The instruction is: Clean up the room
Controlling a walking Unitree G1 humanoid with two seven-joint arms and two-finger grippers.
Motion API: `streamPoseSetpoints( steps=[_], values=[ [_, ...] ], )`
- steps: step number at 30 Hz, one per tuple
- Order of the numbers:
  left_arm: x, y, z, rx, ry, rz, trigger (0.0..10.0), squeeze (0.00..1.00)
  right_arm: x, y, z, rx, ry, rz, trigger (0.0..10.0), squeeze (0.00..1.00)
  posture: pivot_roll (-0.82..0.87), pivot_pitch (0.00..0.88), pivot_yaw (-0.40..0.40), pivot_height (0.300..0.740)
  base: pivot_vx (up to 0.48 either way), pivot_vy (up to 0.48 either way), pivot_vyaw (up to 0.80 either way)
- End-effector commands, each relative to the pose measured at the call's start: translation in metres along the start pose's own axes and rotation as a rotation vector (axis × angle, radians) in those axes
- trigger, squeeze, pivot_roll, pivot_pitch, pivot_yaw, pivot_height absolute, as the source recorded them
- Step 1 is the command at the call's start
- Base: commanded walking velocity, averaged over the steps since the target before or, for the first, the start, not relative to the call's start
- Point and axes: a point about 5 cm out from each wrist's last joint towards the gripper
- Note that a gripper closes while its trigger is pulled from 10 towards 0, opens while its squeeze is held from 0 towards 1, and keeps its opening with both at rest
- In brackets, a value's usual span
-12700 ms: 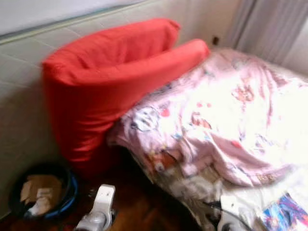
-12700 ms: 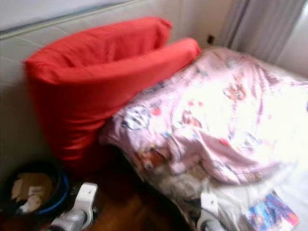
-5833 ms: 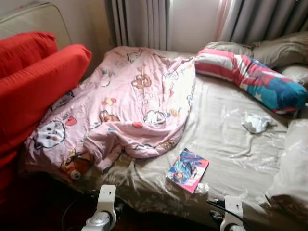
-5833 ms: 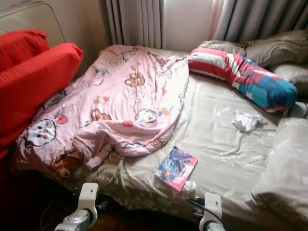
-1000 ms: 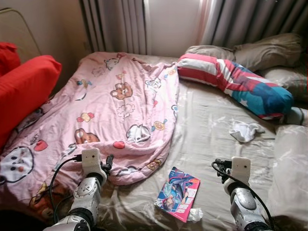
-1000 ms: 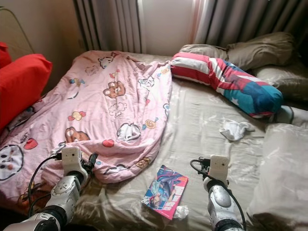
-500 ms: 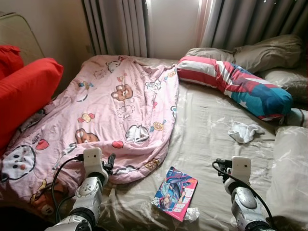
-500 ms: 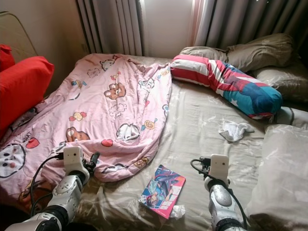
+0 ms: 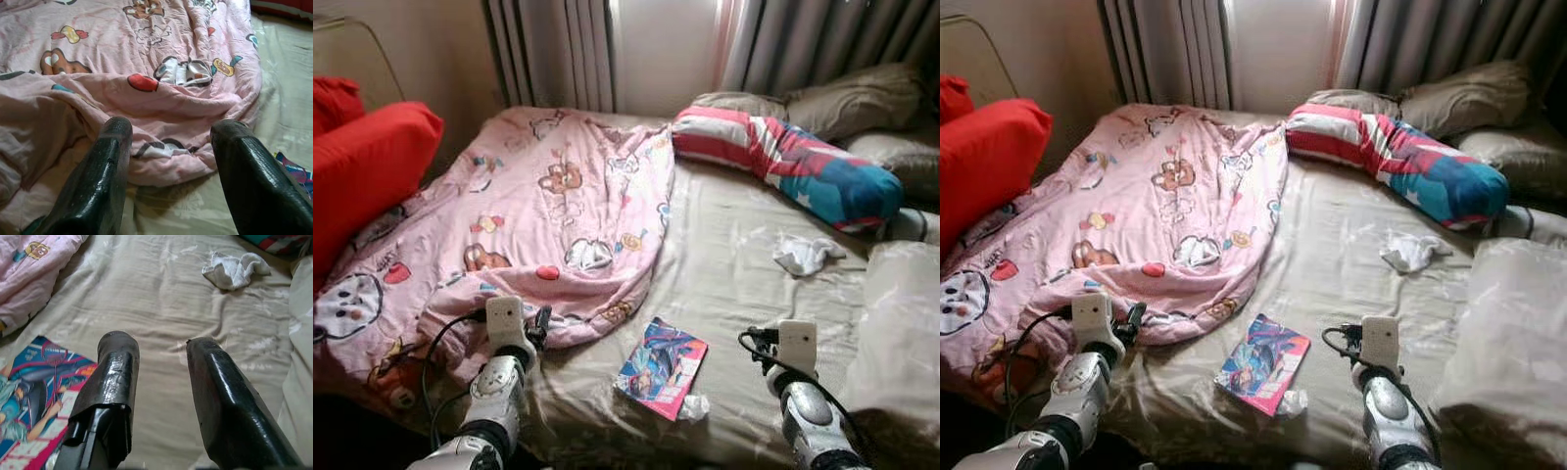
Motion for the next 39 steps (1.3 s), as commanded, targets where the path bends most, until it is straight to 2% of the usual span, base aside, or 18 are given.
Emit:
streamPoseSetpoints(
  steps=[1, 8, 16, 23, 29, 39],
  values=[
    [0.001, 0.0, 0.001, 0.0, -0.004, 0.003, 10.0, 0.0, -0.001, 0.0, -0.004, 0.001, 0.018, 0.002, 10.0, 0.0, -0.09, 0.0, 0.002, 0.656, 0.0, 0.0, 0.0],
    [-0.001, 0.003, -0.004, -0.011, 0.026, 0.005, 10.0, 0.0, -0.001, -0.001, -0.005, -0.003, 0.041, -0.003, 10.0, 0.0, -0.09, 0.0, 0.003, 0.656, 0.0, 0.0, 0.0],
    [-0.002, 0.005, -0.009, -0.012, 0.064, 0.006, 10.0, 0.0, -0.002, -0.002, -0.006, 0.0, 0.039, 0.003, 10.0, 0.0, -0.09, 0.0, 0.002, 0.627, 0.0, 0.0, 0.0],
    [-0.004, 0.007, -0.014, -0.022, 0.093, 0.007, 10.0, 0.0, -0.004, -0.008, -0.015, -0.008, 0.105, -0.022, 10.0, 0.0, -0.09, 0.0, 0.003, 0.627, 0.0, 0.0, 0.0],
    [-0.004, 0.007, -0.016, -0.026, 0.105, 0.006, 10.0, 0.0, -0.004, -0.008, -0.014, -0.003, 0.095, -0.012, 10.0, 0.0, -0.09, 0.0, 0.003, 0.592, 0.0, 0.0, 0.0],
    [-0.005, 0.008, -0.018, -0.023, 0.12, 0.004, 10.0, 0.0, -0.006, -0.011, -0.019, -0.031, 0.137, -0.002, 10.0, 0.0, -0.09, 0.0, 0.004, 0.592, 0.0, 0.0, 0.0]
  ],
)
Point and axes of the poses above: a point about 5 cm out from each wrist's last joint towards the gripper, its own x axis pointing out of the wrist towards the gripper, its own z axis along the axis of the wrist's last joint, y = z × x, and after that the axes turned 11 degrees about x, right-handed
